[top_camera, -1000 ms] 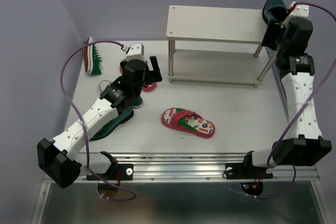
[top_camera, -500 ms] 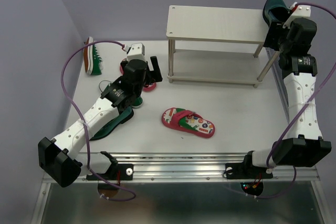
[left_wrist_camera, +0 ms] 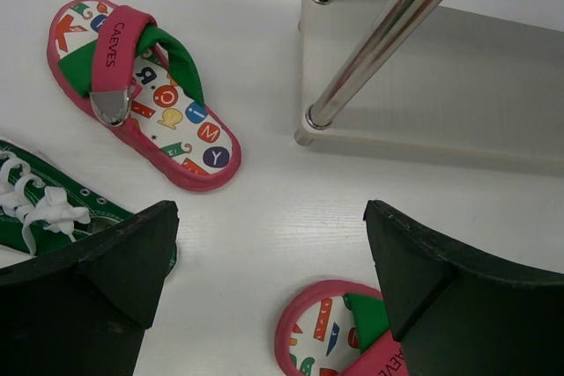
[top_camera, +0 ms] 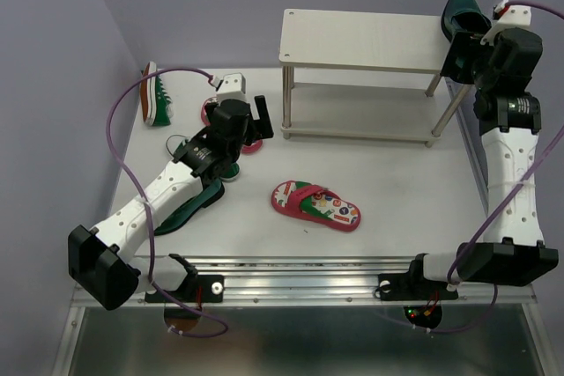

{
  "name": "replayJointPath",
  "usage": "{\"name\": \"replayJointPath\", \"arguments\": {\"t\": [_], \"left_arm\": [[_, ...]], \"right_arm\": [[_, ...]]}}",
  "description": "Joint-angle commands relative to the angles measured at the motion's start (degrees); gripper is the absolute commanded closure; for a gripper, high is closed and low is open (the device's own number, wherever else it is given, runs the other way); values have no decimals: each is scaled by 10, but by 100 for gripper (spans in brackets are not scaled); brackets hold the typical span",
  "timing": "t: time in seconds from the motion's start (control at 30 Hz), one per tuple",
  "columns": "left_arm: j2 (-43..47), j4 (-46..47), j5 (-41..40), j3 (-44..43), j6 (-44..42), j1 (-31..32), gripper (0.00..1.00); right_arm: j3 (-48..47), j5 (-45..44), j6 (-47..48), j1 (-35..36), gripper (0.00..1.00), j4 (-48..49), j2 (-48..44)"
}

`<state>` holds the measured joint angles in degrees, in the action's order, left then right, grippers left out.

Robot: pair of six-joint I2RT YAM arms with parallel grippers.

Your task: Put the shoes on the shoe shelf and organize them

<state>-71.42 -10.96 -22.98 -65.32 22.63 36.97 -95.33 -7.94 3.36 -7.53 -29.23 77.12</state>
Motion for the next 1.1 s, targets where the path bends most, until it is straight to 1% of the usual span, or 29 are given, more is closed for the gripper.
{"name": "replayJointPath", "arguments": {"t": [0.0, 0.1, 0.13, 0.2, 0.23, 0.3, 0.33, 0.37, 0.4, 0.5, 0.57, 0.6, 0.63, 0.67, 0.7, 0.73, 0.8, 0.87, 0.9, 0.93, 0.97, 1.0, 1.03, 1.07], "left_arm": [[7, -6, -23, -29, 7, -8, 1], [10, -17, -22, -30, 17, -24, 1], [11, -18, -15, -27, 21, -39, 1], [9, -29, 6, -26, 29, -57, 1], [5, -46, 11, -25, 42, -72, 1], [1, -70, 13, -26, 53, -87, 1], [-4, -85, 8, -26, 68, -94, 1], [-5, -119, -5, -25, 75, -109, 1], [-3, -136, -12, -22, 81, -115, 1], [11, -200, -59, 0, 104, -117, 3], [34, -237, -70, 35, 133, -117, 6], [34, -251, -73, 35, 151, -117, 8], [39, -265, -73, 42, 166, -118, 9], [41, -293, -73, 53, 201, -120, 11], [41, -306, -77, 57, 221, -122, 11], [42, -312, -77, 63, 235, -124, 11], [48, -302, -70, 85, 265, -129, 11], [53, -276, -56, 104, 270, -149, 11], [54, -271, -52, 107, 281, -154, 11], [52, -267, -52, 113, 285, -163, 11], [50, -254, -50, 114, 288, -168, 11], [48, -249, -48, 114, 291, -173, 11], [44, -239, -46, 116, 299, -181, 11], [41, -233, -40, 117, 302, -184, 11]], "right_arm": [[-68, 0, -27, -4, 0, -35, -43], [-96, 54, -33, -4, 0, -93, -72], [-100, 111, -33, -4, 0, -103, -81], [-97, 173, -51, -4, 0, -115, -110], [-93, 234, -61, -4, 0, -117, -129], [-88, 306, -70, -4, 0, -122, -139], [-87, 377, -82, -4, 0, -124, -142], [-86, 413, -89, -4, 0, -123, -144], [-83, 482, -94, -4, 0, -124, -143], [-72, 566, -102, -4, 0, -112, -141], [-57, 651, -128, 2, 0, -70, -142], [-50, 652, -128, 2, 0, -70, -142], [-43, 666, -145, 2, 0, -45, -144], [-32, 685, -150, 8, 0, -39, -144], [-29, 685, -150, 15, 0, -39, -143], [-27, 685, -147, 15, 0, -42, -139], [-25, 667, -129, 40, 0, -63, -134], [-24, 634, -116, 69, 0, -78, -124], [-32, 620, -99, 80, 0, -105, -117], [-36, 590, -88, 94, 0, -118, -109], [-41, 569, -79, 130, 0, -131, -95], [-49, 546, -62, 148, 0, -143, -84], [-50, 498, -52, 165, 0, -172, -73], [-52, 473, -46, 181, 0, -185, -55]]}}
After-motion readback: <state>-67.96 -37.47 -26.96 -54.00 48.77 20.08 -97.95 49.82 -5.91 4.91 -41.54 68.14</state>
